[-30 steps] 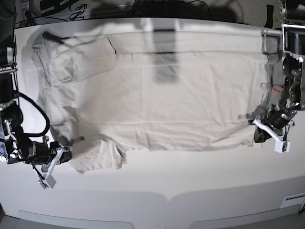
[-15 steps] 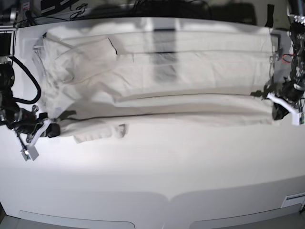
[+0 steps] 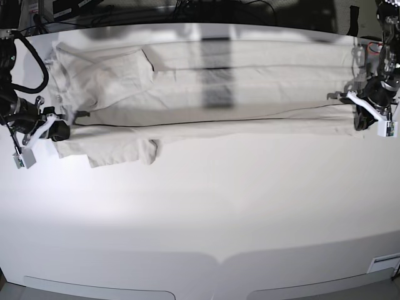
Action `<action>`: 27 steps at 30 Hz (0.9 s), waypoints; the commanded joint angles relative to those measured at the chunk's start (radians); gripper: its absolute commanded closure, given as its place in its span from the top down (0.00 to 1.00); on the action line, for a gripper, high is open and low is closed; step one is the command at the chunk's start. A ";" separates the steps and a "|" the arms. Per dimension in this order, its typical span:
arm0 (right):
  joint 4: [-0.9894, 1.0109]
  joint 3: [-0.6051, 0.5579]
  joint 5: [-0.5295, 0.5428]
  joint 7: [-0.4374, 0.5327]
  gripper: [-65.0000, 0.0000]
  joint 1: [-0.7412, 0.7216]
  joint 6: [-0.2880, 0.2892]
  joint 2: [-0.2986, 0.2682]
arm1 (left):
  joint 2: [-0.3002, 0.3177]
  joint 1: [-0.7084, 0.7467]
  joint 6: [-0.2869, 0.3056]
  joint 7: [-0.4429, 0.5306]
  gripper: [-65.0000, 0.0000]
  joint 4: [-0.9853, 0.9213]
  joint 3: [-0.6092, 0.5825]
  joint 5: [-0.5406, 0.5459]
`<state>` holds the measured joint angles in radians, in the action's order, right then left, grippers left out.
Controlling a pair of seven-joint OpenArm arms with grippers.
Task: Fold the T-shirt properly
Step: 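Fold the hem over onto the shoulder edge with both grippers, then release the hem and reposition both grippers at the strip's ends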
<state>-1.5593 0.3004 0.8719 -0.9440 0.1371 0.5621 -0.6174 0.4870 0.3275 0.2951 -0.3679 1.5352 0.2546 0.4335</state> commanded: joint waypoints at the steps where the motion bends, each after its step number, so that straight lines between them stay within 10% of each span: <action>1: -0.019 0.019 0.027 0.011 0.00 0.000 0.017 -0.023 | 0.023 0.004 -0.004 0.028 0.00 0.024 0.027 0.004; 27: -0.147 0.157 -0.018 -0.001 0.00 0.248 0.086 0.077 | -0.096 0.210 -0.004 0.070 0.00 0.120 0.145 -0.183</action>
<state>-1.6917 0.4454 0.8433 -0.9592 0.3882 0.6403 -0.5236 0.3767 0.5346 0.2947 -0.3206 1.6382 0.3878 0.2504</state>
